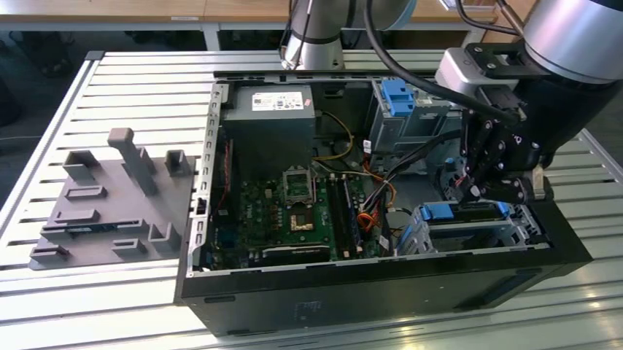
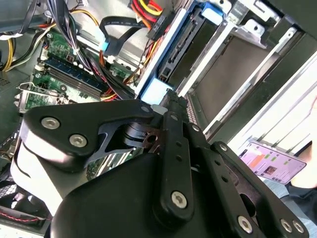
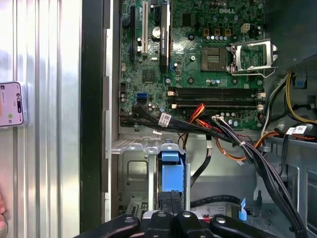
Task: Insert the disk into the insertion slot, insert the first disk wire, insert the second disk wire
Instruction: 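Insert the first disk wire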
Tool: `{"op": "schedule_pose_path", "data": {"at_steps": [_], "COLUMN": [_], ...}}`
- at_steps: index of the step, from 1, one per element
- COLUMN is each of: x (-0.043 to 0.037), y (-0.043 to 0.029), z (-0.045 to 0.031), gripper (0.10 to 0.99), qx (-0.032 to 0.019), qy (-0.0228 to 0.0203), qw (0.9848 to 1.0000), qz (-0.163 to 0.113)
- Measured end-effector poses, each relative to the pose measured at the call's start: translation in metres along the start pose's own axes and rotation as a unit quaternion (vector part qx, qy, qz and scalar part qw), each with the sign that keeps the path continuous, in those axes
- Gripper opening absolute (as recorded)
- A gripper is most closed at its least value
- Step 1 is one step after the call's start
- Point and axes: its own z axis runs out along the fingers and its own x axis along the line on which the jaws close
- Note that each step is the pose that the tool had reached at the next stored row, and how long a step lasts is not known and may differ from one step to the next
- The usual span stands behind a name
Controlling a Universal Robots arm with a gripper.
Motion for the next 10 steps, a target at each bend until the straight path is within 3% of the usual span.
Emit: {"op": "schedule_pose_path", "data": {"at_steps": [10], "x": [-0.0066], "y": [-0.0141], "z": [0.0014], "gripper": [0.106], "qx": [0.0], "qy": [0.0], "qw": [1.0], "qz": [0.0]}}
